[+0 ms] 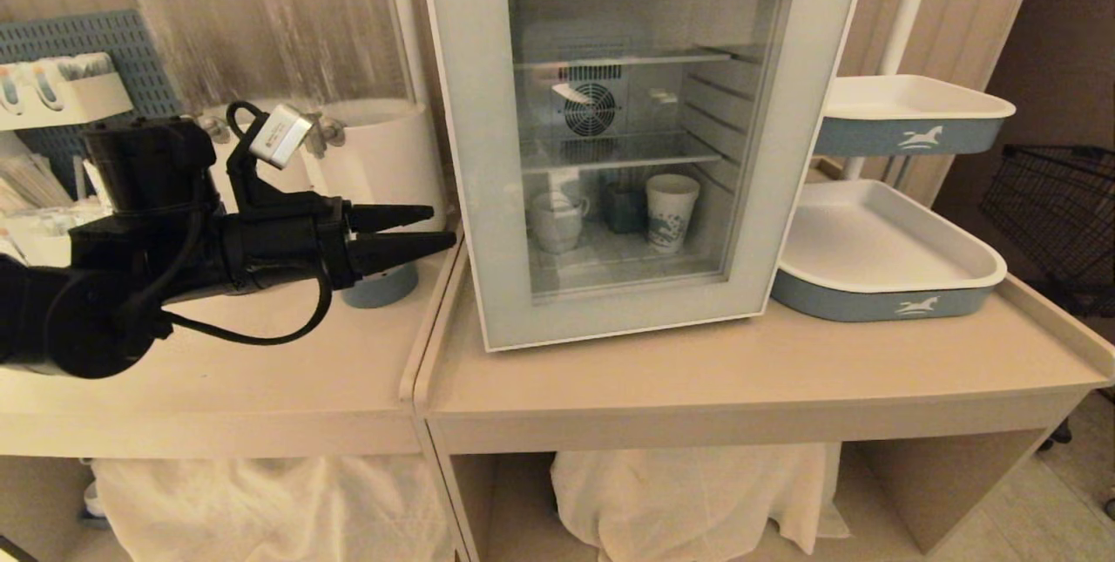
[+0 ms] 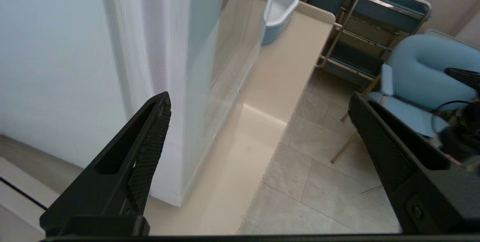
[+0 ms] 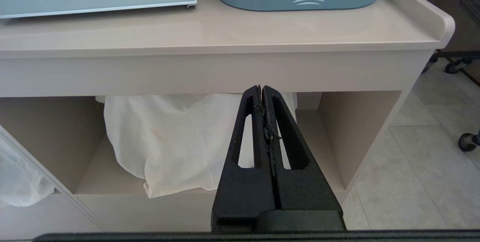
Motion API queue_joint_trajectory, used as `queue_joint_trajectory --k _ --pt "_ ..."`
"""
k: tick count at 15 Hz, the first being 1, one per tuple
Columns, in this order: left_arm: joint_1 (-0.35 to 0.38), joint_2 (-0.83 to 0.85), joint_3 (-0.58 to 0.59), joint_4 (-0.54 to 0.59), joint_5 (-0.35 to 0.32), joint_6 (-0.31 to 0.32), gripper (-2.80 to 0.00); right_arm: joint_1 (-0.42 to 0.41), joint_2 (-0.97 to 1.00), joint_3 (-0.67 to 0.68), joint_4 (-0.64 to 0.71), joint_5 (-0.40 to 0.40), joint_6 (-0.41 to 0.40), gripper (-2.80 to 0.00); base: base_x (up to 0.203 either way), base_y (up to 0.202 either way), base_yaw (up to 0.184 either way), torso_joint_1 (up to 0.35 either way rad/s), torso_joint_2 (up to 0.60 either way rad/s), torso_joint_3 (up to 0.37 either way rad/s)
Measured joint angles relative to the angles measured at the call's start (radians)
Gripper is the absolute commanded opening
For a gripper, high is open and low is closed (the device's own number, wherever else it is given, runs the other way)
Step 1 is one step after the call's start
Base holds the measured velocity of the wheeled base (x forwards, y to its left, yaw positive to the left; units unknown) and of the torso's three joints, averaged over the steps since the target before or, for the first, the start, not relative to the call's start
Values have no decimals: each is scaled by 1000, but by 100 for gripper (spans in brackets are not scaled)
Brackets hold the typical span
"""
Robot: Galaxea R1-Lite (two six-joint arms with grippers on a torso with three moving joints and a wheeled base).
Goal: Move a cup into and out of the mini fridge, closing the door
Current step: Open the freezer door
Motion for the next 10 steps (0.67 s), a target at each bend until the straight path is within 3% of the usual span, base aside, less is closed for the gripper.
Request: queue_joint_trajectory --k 4,10 --pt "-15 77 5 -173 9 -1 0 0 0 0 -2 0 1 -280 0 0 0 0 0 0" --pt "-30 107 8 -175 1 -8 0 0 0 0 -1 0 1 -280 0 0 0 0 0 0"
